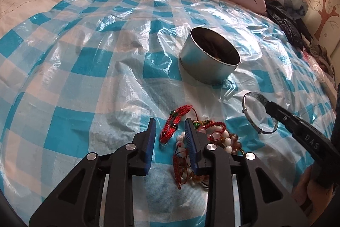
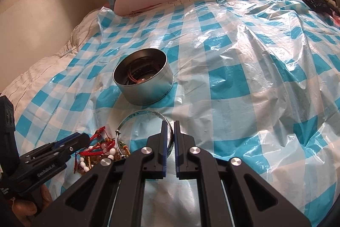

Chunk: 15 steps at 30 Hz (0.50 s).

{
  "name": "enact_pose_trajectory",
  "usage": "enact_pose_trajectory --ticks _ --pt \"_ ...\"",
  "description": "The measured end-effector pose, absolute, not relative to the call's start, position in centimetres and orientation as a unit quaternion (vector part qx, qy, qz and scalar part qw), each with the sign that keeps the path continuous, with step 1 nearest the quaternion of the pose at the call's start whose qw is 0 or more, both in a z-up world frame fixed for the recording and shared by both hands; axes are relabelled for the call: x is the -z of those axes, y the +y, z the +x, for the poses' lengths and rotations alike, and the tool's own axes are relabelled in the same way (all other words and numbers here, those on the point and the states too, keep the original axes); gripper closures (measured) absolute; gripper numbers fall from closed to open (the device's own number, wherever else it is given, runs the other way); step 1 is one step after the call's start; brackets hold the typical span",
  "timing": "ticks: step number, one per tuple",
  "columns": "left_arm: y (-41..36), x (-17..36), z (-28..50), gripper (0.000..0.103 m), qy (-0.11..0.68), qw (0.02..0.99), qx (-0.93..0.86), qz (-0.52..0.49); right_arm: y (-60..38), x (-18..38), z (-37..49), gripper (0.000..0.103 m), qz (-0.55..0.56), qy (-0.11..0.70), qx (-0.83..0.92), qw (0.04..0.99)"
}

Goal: Organize jewelry

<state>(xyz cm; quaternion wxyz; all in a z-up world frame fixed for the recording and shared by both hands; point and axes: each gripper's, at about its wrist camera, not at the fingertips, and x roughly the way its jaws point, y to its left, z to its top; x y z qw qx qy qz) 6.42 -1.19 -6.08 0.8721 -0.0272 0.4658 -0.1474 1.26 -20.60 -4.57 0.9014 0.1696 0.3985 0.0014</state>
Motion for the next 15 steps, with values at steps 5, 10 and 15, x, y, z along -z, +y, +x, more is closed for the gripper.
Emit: enact_pose_trajectory --ticks 5,10,15 --pt "-1.0 6.2 6.3 0.096 0.467 0.870 0.153 -0.034 -20.6 4.7 1.4 0.096 0.174 0.399 -0.004 0.900" --pt "0.7 4.5 5.5 0.096 0.423 0.887 0.167 -0.079 -20.8 4.5 1.3 0.096 0.179 0.395 -0.006 0.901" --pt "1.8 3.2 5.1 0.096 0.393 0.893 0.183 -0.116 -20.9 4.3 1.2 0.096 0.183 0.388 -0.008 0.903"
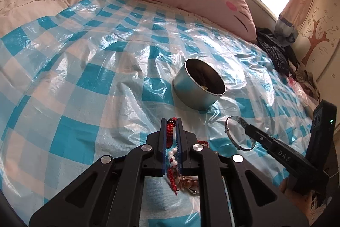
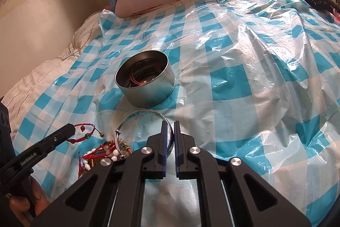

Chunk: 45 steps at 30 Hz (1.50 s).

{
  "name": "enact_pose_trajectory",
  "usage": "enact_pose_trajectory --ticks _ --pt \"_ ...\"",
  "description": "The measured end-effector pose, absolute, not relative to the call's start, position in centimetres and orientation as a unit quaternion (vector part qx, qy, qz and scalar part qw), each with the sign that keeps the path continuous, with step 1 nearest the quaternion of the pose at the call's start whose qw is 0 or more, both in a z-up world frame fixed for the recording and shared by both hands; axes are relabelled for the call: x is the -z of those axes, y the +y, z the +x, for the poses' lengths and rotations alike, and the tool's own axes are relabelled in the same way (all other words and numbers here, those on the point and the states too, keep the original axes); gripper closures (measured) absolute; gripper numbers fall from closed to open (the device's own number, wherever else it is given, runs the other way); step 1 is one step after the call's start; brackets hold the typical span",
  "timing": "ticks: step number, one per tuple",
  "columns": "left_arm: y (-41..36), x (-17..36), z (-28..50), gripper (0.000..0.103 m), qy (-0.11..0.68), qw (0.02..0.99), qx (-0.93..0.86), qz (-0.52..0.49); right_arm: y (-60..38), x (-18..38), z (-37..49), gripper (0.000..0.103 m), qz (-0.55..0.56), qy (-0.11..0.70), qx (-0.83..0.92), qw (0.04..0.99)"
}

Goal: Organize jewelry

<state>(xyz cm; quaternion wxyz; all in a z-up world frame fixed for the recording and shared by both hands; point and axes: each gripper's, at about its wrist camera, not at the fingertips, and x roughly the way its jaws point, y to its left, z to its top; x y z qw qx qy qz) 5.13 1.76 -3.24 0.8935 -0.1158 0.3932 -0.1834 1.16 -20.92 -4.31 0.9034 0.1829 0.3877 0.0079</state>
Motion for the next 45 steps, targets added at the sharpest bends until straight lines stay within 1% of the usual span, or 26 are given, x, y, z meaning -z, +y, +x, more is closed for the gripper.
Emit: enact_pose_trajectory --ticks 6,17,19,22,23,24,25,26,27,32,35,40,42,45 --pt "0.2 2.3 5.8 0.096 0.383 0.889 0.217 -0.129 -21.3 3.3 1.2 0.096 0.188 0.361 -0.007 0.913" --pt "-5.3 -0.8 11.1 0.095 0.359 0.885 0.264 -0.137 -22.8 1.9 3.3 0.096 0.185 0.340 0.001 0.922" --pt "-6.1 -0.5 12.6 0.095 0.368 0.882 0.261 -0.138 -22.8 1.7 4.2 0.096 0.180 0.338 0.000 0.924" --pt "-6.4 1.1 14.9 0.092 0.399 0.873 0.240 -0.143 -22.5 1.4 6.0 0.096 0.172 0.338 -0.004 0.925" --pt "-6.0 1.5 15.3 0.087 0.405 0.873 0.228 -0.148 -22.2 1.4 6.5 0.096 0.167 0.339 -0.005 0.926" --pt "-5.4 1.7 15.4 0.078 0.406 0.874 0.218 -0.154 -22.0 1.4 7.0 0.096 0.164 0.339 -0.007 0.926" --pt "-4.6 1.9 15.3 0.074 0.402 0.876 0.211 -0.161 -21.7 1.4 7.5 0.096 0.160 0.340 -0.009 0.927" --pt "-3.9 2.0 15.2 0.064 0.399 0.879 0.202 -0.164 -21.4 1.5 8.0 0.096 0.156 0.340 -0.011 0.927" --pt "-3.2 2.1 14.9 0.058 0.396 0.883 0.191 -0.162 -21.2 1.5 8.5 0.096 0.153 0.341 -0.013 0.928" --pt "-0.2 2.5 12.8 0.054 0.390 0.894 0.153 -0.160 -19.9 1.5 11.6 0.096 0.140 0.341 -0.020 0.929" --pt "0.7 2.8 11.3 0.051 0.394 0.897 0.136 -0.145 -20.0 2.2 12.6 0.075 0.141 0.350 0.003 0.926" --pt "1.4 3.6 8.7 0.046 0.403 0.899 0.130 -0.116 -20.9 1.3 7.5 0.073 0.150 0.334 0.014 0.930" --pt "1.6 3.9 8.2 0.046 0.411 0.896 0.127 -0.114 -21.3 1.8 4.9 0.067 0.156 0.338 0.018 0.928" --pt "2.0 3.9 7.4 0.046 0.409 0.897 0.125 -0.114 -21.5 3.0 1.8 0.064 0.174 0.361 0.015 0.916"
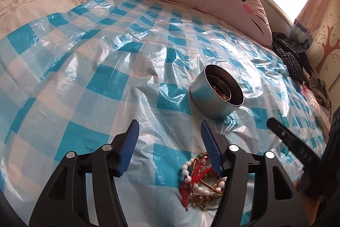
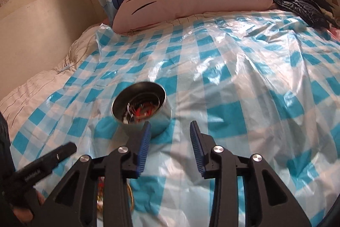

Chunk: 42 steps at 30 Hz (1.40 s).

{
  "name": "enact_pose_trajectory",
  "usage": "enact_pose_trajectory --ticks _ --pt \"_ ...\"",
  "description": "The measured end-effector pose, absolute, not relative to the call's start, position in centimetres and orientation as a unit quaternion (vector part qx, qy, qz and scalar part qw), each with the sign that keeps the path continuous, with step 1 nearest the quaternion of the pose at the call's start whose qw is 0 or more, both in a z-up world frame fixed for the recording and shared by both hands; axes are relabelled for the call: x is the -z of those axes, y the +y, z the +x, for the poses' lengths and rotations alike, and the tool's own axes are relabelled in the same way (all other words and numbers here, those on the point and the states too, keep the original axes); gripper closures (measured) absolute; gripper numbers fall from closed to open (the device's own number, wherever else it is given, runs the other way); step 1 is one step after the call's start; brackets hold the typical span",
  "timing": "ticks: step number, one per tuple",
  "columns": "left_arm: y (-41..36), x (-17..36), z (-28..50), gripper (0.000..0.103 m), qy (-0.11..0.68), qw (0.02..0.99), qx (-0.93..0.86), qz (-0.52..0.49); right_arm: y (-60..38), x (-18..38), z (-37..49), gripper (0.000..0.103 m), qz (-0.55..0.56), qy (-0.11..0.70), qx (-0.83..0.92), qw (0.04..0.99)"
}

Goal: Organize jewelry

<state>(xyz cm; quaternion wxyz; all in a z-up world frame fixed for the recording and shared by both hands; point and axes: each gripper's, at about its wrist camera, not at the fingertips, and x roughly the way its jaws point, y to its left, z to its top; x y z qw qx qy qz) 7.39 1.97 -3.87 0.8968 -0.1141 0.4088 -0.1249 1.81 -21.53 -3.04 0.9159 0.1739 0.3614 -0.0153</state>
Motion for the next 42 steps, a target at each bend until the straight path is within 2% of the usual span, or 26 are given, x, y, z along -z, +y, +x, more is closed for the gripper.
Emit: enact_pose_trajectory --ticks 2,6,10,14,20,22,24,25,27,30,42 --pt "2.0 3.8 6.9 0.046 0.410 0.896 0.124 -0.114 -21.5 3.0 0.4 0.062 0.182 0.362 0.016 0.914" --pt "2.2 3.7 5.4 0.045 0.411 0.896 0.123 -0.113 -21.1 2.4 -1.2 0.047 0.182 0.347 0.016 0.920" --pt "2.1 3.7 4.4 0.045 0.422 0.889 0.143 -0.109 -20.8 2.6 -0.9 0.046 0.174 0.354 0.020 0.919" --pt "0.7 4.1 3.4 0.039 0.441 0.877 0.175 -0.075 -21.3 2.7 -1.1 0.042 0.180 0.353 0.028 0.918" --pt "-1.4 4.8 3.3 0.039 0.462 0.866 0.189 -0.027 -21.8 3.0 -0.8 0.041 0.190 0.359 0.030 0.913" --pt "-1.5 4.9 3.3 0.043 0.466 0.863 0.192 -0.029 -21.7 3.1 -0.8 0.041 0.189 0.361 0.028 0.913" --pt "-1.4 5.2 3.5 0.078 0.475 0.857 0.196 -0.037 -21.5 3.1 -0.7 0.041 0.186 0.362 0.026 0.913" --pt "-1.3 5.4 3.7 0.080 0.479 0.855 0.195 -0.041 -21.4 3.1 -0.6 0.041 0.185 0.363 0.025 0.913" --pt "-1.0 5.5 3.9 0.093 0.480 0.853 0.199 -0.056 -21.2 3.2 -0.5 0.040 0.183 0.365 0.022 0.913" --pt "-0.1 5.2 3.9 0.099 0.471 0.855 0.201 -0.082 -21.1 3.2 -0.5 0.039 0.182 0.367 0.019 0.912" --pt "6.2 4.7 4.7 0.099 0.425 0.862 0.147 -0.233 -16.2 4.4 0.8 0.037 0.137 0.413 -0.100 0.895"
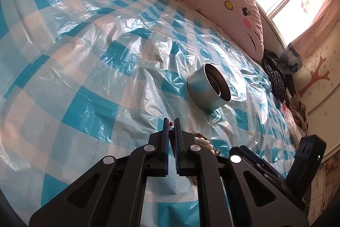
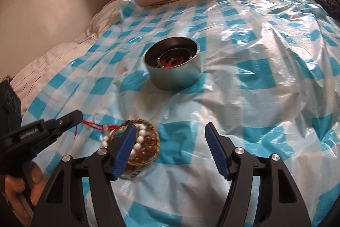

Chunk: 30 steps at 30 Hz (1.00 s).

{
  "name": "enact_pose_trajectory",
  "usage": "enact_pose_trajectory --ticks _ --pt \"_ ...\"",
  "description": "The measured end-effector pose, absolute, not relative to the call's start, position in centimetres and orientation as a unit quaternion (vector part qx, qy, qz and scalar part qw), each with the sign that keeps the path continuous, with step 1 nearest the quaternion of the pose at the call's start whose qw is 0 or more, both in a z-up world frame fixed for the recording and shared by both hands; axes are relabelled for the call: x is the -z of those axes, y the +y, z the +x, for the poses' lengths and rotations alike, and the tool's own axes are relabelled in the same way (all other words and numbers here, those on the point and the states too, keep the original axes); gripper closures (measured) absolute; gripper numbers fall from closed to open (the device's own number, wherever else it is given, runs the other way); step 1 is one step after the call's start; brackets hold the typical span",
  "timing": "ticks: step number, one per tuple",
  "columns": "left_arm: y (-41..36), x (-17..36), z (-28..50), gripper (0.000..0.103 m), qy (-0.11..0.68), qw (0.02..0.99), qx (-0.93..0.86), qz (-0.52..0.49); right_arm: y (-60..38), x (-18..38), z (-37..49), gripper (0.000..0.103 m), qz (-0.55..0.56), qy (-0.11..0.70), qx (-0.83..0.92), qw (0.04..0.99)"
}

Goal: Organize jewelry

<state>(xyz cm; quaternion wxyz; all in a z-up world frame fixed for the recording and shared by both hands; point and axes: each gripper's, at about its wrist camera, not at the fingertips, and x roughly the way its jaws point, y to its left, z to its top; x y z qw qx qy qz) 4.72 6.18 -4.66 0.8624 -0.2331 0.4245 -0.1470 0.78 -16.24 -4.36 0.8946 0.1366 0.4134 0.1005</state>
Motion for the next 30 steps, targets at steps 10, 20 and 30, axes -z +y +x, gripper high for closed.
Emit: enact_pose_trajectory --ticks 10,20,30 --pt "6.2 5.4 5.3 0.098 0.441 0.856 0.139 -0.231 -13.6 6.5 1.7 0.070 0.099 0.462 -0.118 0.873" --pt "5.6 5.6 5.4 0.098 0.450 0.854 0.141 -0.219 -17.6 5.7 1.5 0.059 0.167 0.435 -0.065 0.882" --pt "5.4 5.9 5.5 0.098 0.457 0.852 0.141 -0.213 -18.2 6.6 3.5 0.065 0.143 0.452 -0.041 0.880"
